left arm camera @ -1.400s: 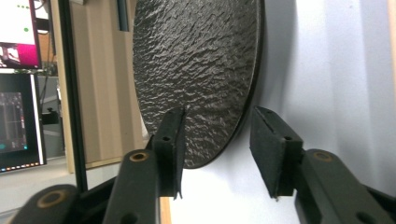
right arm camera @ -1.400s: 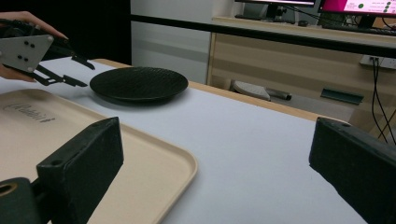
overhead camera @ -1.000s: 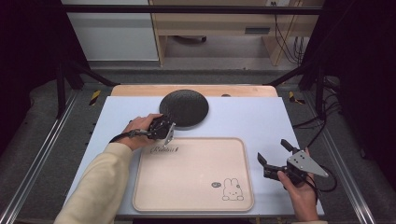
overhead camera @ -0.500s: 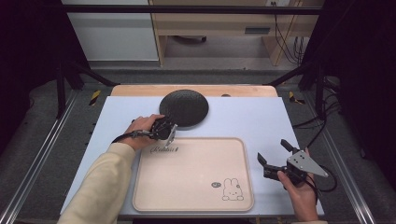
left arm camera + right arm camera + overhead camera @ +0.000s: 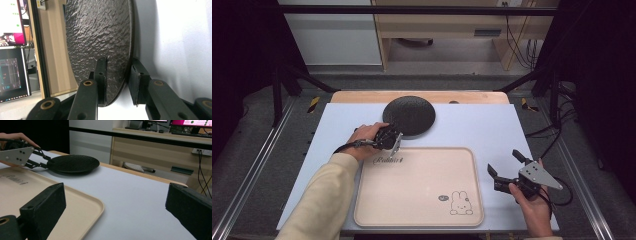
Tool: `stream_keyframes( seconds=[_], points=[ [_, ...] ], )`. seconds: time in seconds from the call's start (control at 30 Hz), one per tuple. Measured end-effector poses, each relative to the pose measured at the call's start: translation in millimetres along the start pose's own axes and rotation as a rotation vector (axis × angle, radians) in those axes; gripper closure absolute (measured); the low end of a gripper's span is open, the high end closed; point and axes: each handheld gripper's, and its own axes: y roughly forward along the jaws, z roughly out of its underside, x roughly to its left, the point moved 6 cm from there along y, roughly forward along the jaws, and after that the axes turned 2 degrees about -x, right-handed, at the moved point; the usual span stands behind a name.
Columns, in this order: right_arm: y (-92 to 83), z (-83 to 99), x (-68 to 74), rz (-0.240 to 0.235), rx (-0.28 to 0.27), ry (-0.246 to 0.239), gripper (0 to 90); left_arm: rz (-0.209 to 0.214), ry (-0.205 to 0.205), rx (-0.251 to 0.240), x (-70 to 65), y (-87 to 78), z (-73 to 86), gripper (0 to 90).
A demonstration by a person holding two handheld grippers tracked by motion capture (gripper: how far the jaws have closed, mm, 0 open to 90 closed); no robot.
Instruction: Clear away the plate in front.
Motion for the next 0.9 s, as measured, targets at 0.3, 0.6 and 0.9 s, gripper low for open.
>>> stream_keyframes(
  seconds=[0.3,0.6,0.9],
  points=[
    [-0.1,0.7,-0.2,0.002,0.002,0.003,3.4,-0.004,0.005,0.002,-0.9,2.2,-1.1,71.5],
    [1.0,1.6,0.5,0.0,0.006,-0.001,3.4,-0.011,0.009,0.006,-2.1,6.3,-3.8,72.3],
    [0.5,2.1,0.3,0.003,0.007,0.001,3.5,-0.005,0.0,0.006,-2.5,9.1,-5.0,74.1]
  ],
)
